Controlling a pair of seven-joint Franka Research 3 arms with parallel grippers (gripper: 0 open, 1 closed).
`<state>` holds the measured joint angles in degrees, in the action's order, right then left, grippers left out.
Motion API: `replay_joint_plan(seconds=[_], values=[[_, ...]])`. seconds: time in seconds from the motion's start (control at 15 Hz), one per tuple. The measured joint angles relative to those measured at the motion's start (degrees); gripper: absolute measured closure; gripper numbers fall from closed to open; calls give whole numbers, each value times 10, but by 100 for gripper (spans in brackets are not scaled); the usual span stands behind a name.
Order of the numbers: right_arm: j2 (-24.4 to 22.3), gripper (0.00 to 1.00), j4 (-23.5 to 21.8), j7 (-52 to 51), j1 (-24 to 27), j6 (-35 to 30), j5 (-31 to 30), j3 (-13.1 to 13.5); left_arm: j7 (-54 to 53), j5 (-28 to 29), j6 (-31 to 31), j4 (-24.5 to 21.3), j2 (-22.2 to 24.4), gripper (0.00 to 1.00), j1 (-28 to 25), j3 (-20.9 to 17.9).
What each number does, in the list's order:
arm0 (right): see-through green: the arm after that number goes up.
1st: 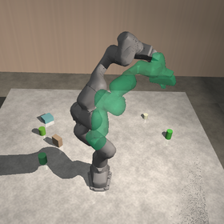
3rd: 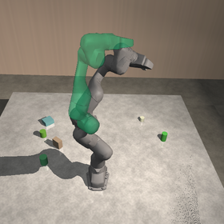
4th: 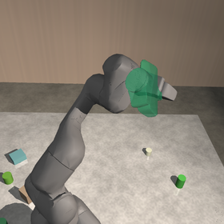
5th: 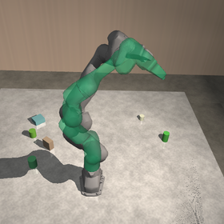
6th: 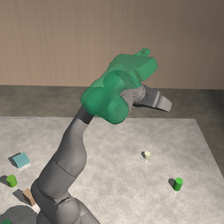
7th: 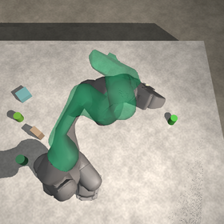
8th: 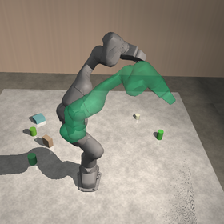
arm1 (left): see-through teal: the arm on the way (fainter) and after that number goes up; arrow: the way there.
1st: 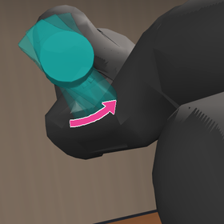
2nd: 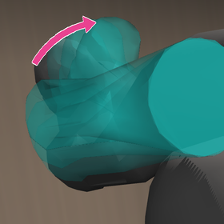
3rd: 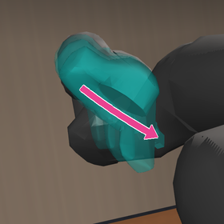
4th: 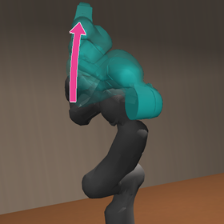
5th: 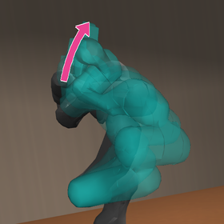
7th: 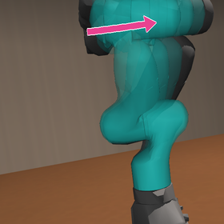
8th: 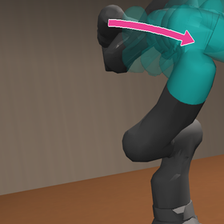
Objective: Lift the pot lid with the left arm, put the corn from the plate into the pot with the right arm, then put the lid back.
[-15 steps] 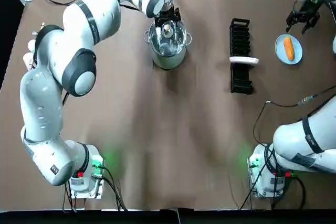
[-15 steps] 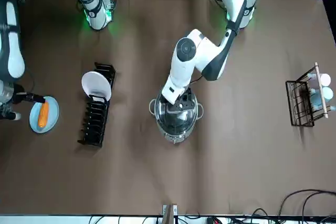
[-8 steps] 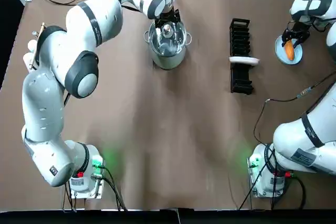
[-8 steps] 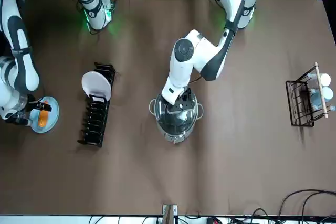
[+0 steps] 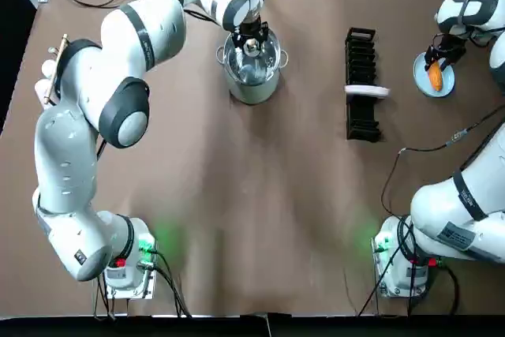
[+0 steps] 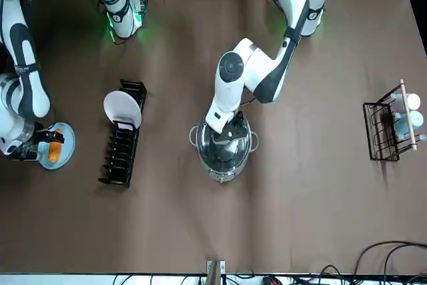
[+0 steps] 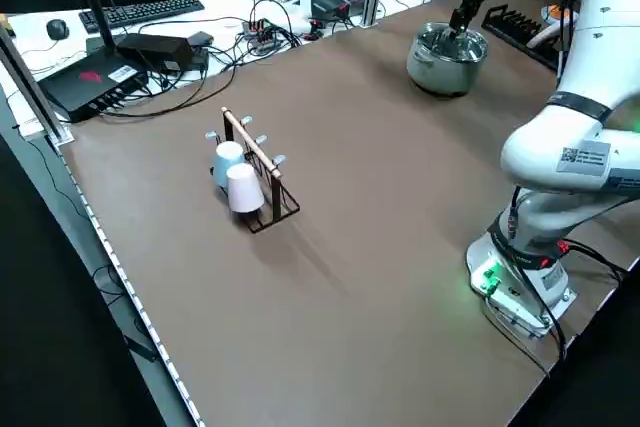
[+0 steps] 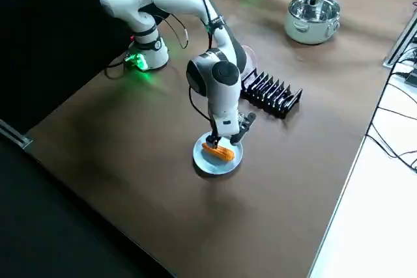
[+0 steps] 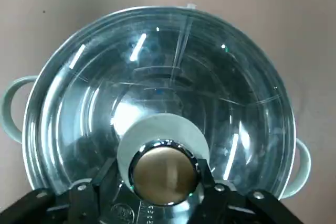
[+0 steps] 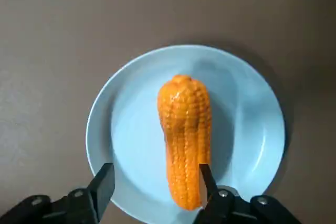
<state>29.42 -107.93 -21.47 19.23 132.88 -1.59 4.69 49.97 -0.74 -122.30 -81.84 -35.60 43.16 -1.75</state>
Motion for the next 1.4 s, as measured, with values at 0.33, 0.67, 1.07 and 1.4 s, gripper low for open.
replay_joint_plan(seconds=[0.33,0.67,1.07,1.4], values=[[35,31,11,-31,17,57,0,0,0,0,10,8,1,49,2,-3],[56,46,13,-38,17,86,0,-4,1,0,11,8,1,50,5,-6],[54,60,23,-52,16,81,0,-7,8,0,39,14,29,50,-7,-9],[-25,60,66,-73,2,-90,3,-43,-3,0,114,17,94,50,-41,-10]])
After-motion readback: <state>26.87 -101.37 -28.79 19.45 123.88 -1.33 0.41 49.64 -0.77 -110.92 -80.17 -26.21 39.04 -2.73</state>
